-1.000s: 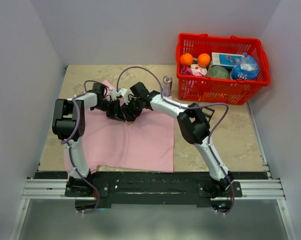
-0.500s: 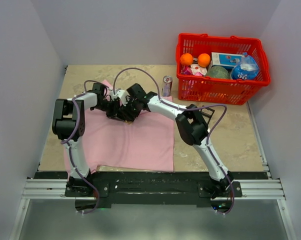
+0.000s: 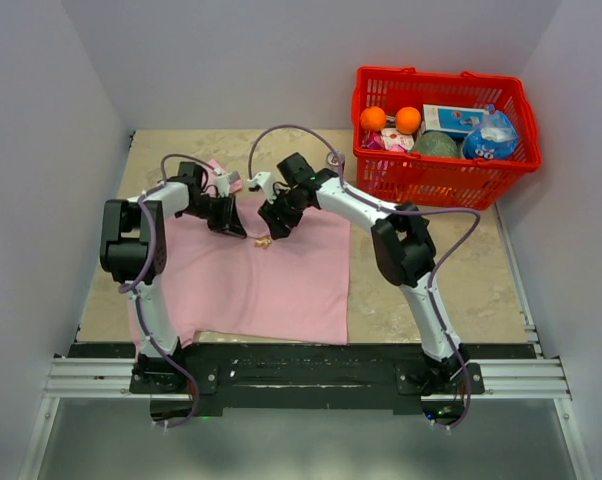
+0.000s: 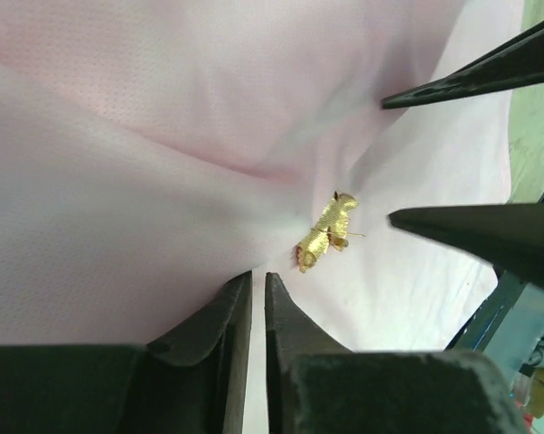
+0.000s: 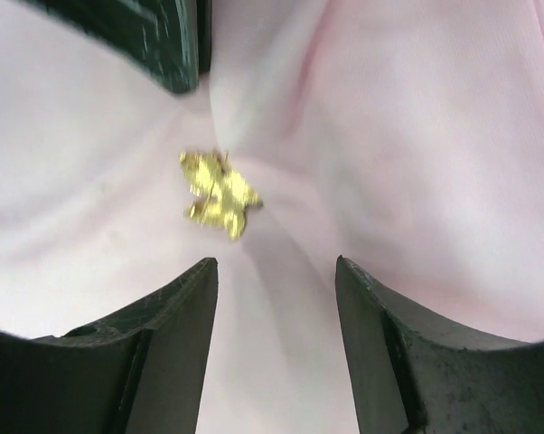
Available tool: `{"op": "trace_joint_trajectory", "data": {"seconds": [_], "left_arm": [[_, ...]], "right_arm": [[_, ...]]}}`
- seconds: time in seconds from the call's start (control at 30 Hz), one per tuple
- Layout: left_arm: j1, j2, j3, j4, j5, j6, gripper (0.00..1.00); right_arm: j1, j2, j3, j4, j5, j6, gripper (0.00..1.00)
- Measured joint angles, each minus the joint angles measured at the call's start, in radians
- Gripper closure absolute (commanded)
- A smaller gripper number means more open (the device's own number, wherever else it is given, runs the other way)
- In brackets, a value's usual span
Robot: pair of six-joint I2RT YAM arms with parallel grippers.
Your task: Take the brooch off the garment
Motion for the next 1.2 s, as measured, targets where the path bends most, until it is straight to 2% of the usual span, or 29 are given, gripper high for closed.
{"op": "trace_joint_trajectory", "data": {"seconds": [0.27,0.43,0.9,1.2], "left_arm": [[0.002,-0.148,-0.016,-0.008,0.028,0.049,0.77],[-0.009,-0.219,-0.072,-0.003,0.037,0.092,0.76],[-0.027,-0.347,-0.172,-0.011,-0.087,0.129,0.77],[-0.029,-0.615,-0.351,0.019,-0.230,0.090,0.77]], "right_arm": [[-0.011,-0.167,-0.200,0.049,-0.010,-0.087,0.46],[-0.001,-0.187,-0.268,0.106,-0.020,-0.108,0.48],[0.056,-0.156,-0.215,0.261,0.043,0.013,0.50],[0.089,-0.083,-0.214,0.290,0.121,0.085,0.54]]}}
